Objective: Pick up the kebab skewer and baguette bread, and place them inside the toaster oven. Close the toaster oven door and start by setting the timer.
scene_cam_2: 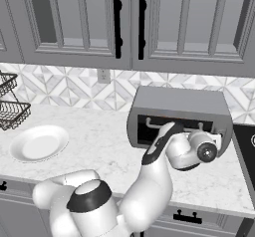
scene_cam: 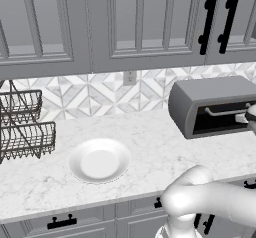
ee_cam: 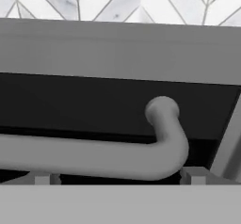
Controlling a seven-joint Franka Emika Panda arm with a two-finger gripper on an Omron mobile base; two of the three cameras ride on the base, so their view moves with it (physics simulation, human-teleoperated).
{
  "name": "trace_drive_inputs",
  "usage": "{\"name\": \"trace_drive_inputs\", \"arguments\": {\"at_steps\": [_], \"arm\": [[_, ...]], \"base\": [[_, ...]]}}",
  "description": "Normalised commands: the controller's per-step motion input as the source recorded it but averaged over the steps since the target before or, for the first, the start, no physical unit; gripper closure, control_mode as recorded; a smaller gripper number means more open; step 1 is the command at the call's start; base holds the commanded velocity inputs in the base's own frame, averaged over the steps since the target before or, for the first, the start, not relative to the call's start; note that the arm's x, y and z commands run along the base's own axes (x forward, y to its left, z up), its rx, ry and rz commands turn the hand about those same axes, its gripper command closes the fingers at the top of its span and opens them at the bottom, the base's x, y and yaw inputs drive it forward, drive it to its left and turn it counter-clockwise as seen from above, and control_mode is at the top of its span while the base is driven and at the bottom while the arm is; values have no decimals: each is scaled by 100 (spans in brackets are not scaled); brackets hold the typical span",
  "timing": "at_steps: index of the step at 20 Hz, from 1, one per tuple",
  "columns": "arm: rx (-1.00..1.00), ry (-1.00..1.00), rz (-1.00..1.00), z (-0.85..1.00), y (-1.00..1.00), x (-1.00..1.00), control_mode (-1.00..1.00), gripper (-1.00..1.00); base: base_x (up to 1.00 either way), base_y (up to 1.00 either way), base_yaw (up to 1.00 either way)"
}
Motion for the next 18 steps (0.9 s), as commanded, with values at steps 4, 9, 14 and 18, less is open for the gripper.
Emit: {"name": "trace_drive_inputs", "arguments": {"at_steps": [4,9,14,18], "arm": [[0,0,0,-33,7,1,-100,-100],[0,0,0,-14,-1,-11,-100,-100],[0,-1,0,0,-24,-44,-100,-100],[4,-6,0,-4,-51,-22,-100,-100]], "base": [[0,0,0],[0,0,0],[0,0,0],[0,0,0]]}}
